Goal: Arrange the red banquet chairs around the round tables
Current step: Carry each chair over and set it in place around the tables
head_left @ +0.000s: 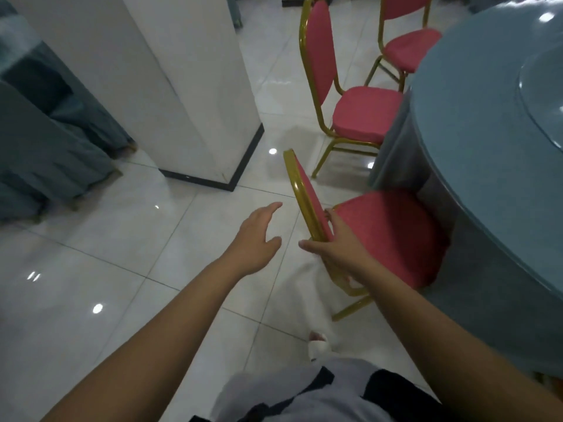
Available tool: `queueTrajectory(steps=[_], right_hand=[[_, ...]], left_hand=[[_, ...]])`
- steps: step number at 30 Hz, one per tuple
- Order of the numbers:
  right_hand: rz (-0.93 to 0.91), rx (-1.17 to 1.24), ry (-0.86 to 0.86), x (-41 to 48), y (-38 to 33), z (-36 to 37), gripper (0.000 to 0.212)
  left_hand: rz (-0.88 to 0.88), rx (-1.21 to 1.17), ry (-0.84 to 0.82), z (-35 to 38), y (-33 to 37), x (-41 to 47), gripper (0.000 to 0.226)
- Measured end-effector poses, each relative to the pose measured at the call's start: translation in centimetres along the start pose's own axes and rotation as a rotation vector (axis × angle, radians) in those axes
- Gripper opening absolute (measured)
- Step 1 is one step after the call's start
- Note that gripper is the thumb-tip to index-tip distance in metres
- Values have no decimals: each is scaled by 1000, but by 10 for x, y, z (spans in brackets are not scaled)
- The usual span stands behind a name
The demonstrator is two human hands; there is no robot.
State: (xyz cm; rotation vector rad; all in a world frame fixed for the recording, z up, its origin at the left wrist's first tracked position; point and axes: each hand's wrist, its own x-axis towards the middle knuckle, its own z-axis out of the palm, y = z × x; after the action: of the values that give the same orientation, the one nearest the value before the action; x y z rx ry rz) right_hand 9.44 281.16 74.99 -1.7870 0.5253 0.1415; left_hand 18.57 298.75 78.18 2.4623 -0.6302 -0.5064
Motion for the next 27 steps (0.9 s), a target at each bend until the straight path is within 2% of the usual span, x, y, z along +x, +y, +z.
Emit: queueTrajectory(steps=[3,5,9,12,15,18,19,23,27], right_hand=[[44,-178,74,34,-16,20,94],[26,-248,153,43,-16,26,85],[84,-112,192,41,-4,27,85],[93,-121,247,26,-3,27,80],[183,-179,392,-3,4,40,61],[373,-214,598,-42,11,64,12],[428,-227,649,-54,10,71,7],[583,-279,669,-91,-8,115,15],[673,-218,718,-109,-20,194,17]], left_hand=[[-6,27,26,-15,-15,37,75],[25,50,-28,-23,-24,65,82],[144,194,-133,-39,-29,132,94],[303,413,-222,-44,-20,178,97],[540,649,-351,-39,-7,205,80],[751,594,-550,-29,-5,201,32],[772,579,-607,-26,-8,195,22],[841,568,-739,-25,-41,166,18],[917,647,-797,-39,-83,146,29]])
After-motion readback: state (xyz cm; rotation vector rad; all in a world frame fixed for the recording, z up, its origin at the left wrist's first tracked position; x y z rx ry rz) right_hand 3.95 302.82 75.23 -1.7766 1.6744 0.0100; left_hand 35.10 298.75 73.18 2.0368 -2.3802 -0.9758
